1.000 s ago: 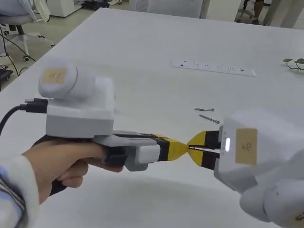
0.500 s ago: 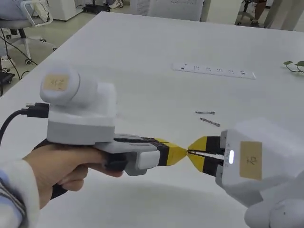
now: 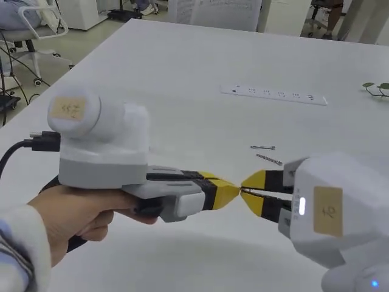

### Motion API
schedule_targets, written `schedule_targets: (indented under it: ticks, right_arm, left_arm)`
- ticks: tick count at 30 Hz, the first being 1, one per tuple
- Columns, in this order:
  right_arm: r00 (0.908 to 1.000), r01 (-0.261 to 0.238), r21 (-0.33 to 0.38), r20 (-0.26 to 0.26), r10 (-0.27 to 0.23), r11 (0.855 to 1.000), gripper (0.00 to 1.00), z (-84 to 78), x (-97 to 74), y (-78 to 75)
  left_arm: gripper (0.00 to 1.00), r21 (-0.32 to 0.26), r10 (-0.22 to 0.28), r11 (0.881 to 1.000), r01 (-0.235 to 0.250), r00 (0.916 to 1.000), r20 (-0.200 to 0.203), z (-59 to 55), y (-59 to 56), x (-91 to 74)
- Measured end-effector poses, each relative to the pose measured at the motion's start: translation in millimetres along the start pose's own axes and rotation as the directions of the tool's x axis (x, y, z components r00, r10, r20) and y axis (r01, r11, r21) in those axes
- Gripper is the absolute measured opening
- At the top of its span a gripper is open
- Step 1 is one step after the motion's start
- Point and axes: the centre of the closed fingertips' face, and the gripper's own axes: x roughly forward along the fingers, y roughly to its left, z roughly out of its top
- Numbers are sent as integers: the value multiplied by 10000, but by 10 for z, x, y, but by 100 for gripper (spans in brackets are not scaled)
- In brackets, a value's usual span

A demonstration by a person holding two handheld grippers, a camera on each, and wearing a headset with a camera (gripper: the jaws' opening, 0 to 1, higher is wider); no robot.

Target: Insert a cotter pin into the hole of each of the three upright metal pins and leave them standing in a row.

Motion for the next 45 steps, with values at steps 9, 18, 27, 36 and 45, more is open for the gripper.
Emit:
schedule_targets:
  ticks: [9,18,27,36,45]
  right_arm:
    - [9979,-423,1542,544,343,9871,16,3,-41,-11]
    - [9656,-2413,4815,2062,1587,8426,19,1,-130,12]
    - [9142,-3920,4822,2995,2731,7835,18,110,-199,202]
    - [8887,-4472,4823,3352,3129,7533,15,208,-206,305]
    - [8765,-4727,4606,3337,3469,7513,10,220,-197,404]
  left_arm:
    - [0,499,-76,9987,74,10000,47,5,23,-79]
    - [0,2608,-889,9612,897,9959,-147,-15,-87,-155]
    - [0,3765,-1935,9055,1959,9801,-444,-68,-267,-190]
    - [0,4028,-2291,8833,2399,9705,-756,-114,-336,-196]
    - [0,4131,-2431,8707,2670,9637,-1104,-185,-362,-206]
